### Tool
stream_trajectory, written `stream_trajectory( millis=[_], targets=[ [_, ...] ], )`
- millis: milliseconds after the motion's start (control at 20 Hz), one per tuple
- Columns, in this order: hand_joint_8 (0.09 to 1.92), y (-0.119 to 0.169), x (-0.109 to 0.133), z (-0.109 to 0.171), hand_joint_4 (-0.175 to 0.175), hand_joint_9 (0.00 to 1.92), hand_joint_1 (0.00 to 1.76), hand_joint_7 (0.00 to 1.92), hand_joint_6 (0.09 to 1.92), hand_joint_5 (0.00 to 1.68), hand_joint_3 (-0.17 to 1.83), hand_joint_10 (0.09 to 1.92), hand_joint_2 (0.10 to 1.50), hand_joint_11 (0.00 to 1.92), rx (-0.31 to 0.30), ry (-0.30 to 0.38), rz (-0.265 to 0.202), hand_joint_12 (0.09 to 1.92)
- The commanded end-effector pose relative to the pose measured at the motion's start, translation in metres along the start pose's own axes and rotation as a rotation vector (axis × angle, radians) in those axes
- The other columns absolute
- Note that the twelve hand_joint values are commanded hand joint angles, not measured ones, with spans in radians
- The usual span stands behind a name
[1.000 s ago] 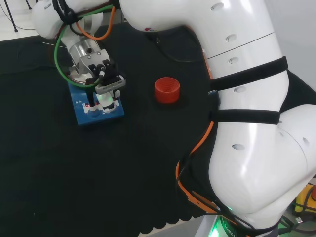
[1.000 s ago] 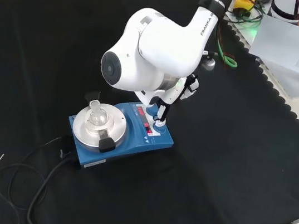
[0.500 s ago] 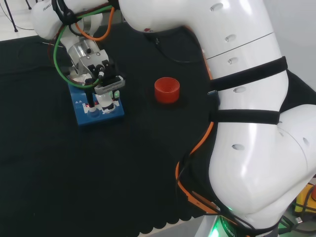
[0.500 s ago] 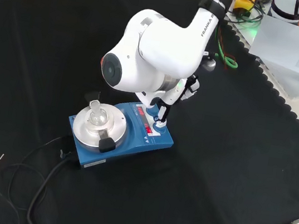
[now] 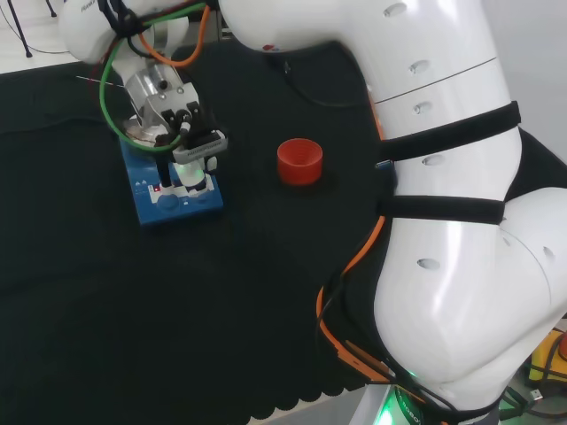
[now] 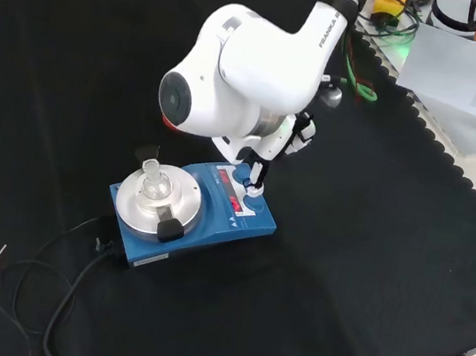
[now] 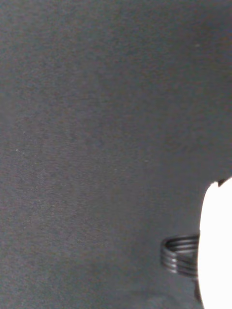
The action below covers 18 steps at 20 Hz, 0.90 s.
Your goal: Turn on the heater.
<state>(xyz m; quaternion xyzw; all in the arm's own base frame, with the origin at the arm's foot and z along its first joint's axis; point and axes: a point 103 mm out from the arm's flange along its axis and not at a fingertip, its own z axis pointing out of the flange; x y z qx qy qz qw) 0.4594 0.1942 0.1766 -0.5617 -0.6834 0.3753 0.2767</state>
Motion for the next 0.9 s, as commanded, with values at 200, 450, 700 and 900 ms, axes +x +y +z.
stream_trajectory(
  millis=[200, 450, 700, 900],
  targets=[
    [1.83, -0.051, -0.009, -0.035, -0.037, 1.92, 1.62, 1.83, 0.13, 0.40, 1.37, 1.68, 0.47, 1.80, -0.080, 0.025, 0.013, 1.50],
    [1.83, -0.070, -0.017, -0.041, -0.038, 1.92, 1.61, 1.83, 0.13, 0.40, 1.37, 1.67, 0.47, 1.80, -0.110, 0.035, 0.026, 1.50],
    [1.82, -0.081, -0.022, -0.041, -0.038, 1.92, 1.61, 1.83, 0.13, 0.41, 1.37, 1.67, 0.47, 1.80, -0.127, 0.038, 0.029, 1.50],
    [1.82, -0.085, -0.020, -0.040, -0.038, 1.92, 1.61, 1.83, 0.13, 0.41, 1.37, 1.67, 0.47, 1.80, -0.126, 0.037, 0.031, 1.49]
  ],
)
